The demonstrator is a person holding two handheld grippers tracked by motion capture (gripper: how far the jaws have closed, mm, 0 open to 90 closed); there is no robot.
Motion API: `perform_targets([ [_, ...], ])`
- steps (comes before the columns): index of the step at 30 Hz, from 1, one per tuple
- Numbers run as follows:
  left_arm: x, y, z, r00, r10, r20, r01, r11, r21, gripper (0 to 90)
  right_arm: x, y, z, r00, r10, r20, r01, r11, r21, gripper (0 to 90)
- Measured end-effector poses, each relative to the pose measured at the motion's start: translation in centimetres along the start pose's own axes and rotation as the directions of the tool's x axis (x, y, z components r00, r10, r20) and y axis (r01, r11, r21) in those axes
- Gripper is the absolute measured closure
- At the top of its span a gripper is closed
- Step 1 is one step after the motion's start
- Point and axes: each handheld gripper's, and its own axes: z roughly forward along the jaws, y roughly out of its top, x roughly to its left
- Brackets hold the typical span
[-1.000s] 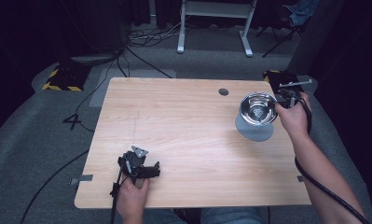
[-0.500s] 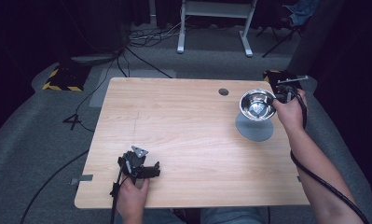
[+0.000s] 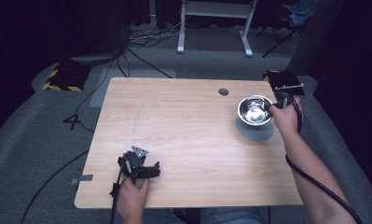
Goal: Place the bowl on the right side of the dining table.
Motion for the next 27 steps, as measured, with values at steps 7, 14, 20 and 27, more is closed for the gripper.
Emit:
perform_targets([
  [7, 0.0, 0.0, 0.0, 1.0000, -0.001, 0.000, 0.001, 1.0000, 0.001, 0.4, 0.1, -0.9, 1.0, 0.9999, 0.006, -0.011, -0.006, 1.000, 0.021, 87.7],
  [14, 0.0, 0.0, 0.0, 1.0000, -0.001, 0.000, 0.001, 1.0000, 0.001, 0.4, 0.1, -1.5, 1.6, 0.9998, 0.019, -0.010, -0.019, 0.999, 0.039, 87.6],
  [20, 0.0, 0.0, 0.0, 1.0000, 0.000, 0.000, 0.000, 1.0000, 0.001, 0.4, -0.2, -1.9, 1.9, 0.9995, 0.028, -0.012, -0.028, 0.999, 0.047, 87.6],
  [27, 0.0, 0.0, 0.0, 1.0000, -0.001, 0.000, 0.001, 1.0000, 0.001, 0.4, -0.5, -2.4, 2.4, 0.9986, 0.051, -0.016, -0.050, 0.997, 0.064, 87.5],
])
